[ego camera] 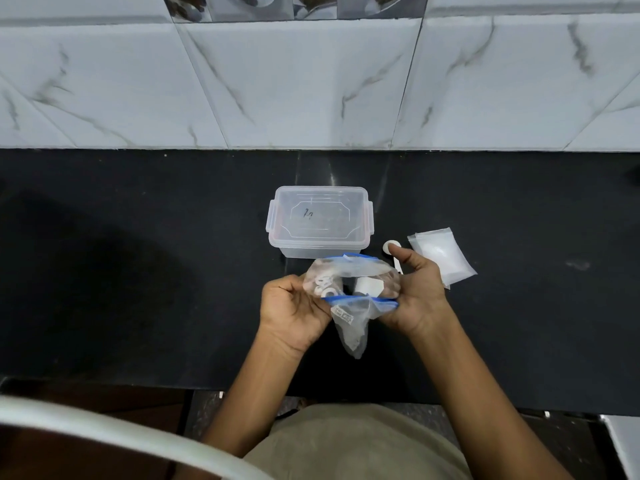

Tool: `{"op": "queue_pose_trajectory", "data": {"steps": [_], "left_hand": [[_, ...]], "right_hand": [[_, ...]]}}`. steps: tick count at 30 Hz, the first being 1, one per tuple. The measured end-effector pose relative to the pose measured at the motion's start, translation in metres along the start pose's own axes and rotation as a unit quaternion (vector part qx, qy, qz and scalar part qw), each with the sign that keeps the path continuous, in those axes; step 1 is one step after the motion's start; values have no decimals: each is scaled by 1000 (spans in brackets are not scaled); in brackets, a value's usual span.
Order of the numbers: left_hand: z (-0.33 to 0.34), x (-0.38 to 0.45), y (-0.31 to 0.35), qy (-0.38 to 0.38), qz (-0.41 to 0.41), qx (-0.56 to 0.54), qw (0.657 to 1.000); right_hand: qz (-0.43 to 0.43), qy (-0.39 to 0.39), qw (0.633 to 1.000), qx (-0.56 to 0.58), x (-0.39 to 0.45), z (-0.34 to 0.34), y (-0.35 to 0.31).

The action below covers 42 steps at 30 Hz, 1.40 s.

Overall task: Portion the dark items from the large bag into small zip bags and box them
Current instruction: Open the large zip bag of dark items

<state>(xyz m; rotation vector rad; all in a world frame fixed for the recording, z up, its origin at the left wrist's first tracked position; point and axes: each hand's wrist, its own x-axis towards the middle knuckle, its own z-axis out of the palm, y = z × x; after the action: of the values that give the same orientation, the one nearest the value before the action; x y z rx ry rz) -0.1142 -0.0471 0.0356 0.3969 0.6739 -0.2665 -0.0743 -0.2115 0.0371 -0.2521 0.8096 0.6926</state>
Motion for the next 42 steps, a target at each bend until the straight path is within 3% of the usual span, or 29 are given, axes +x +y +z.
{"op": "queue_pose_trajectory", "data": {"steps": [3, 7, 10, 12, 14, 15, 18, 21, 24, 29, 33, 36, 40, 42], "left_hand": [[-6, 4, 1, -15, -11, 17, 1000], [-12, -1, -1, -66, 21, 198, 978], [-25, 1, -10, -86, 82, 391, 913], [-33, 6, -19, -57, 127, 496, 857], [-34, 10, -26, -12, 163, 541, 825], [-32, 10, -29, 3, 166, 535, 828], [-27, 8, -24, 6, 105, 460, 882], [-25, 6, -11, -18, 18, 296, 955], [-26, 4, -10, -7, -48, 139, 989], [-35, 4, -16, 23, -91, 17, 995], [-37, 9, -11, 47, -87, 19, 995], [-39, 13, -10, 53, -69, 59, 994], [-41, 13, -10, 29, -57, 97, 993], [-43, 15, -12, 25, -56, 128, 990]], "right_hand": [[-8, -8, 1000, -12, -1, -2, 2], [2, -4, 999, -40, -11, -4, 4], [-16, 15, 998, -59, -14, -7, 4], [-35, 33, 996, -70, -10, -9, 5], [-39, 49, 994, -84, -4, -14, 5], [-26, 50, 994, -98, 2, -18, 4], [8, 38, 989, -143, 7, -26, -2], [33, 1, 981, -189, 12, -34, -4], [37, -29, 968, -246, 16, -39, 0], [-63, 3, 904, -423, 12, -34, 6], [-102, 4, 765, -636, 14, -39, 10], [-209, 20, 681, -702, 19, -43, 15], [-301, 89, 662, -680, 29, -48, 23], [-289, 123, 725, -613, 31, -46, 25]]}}
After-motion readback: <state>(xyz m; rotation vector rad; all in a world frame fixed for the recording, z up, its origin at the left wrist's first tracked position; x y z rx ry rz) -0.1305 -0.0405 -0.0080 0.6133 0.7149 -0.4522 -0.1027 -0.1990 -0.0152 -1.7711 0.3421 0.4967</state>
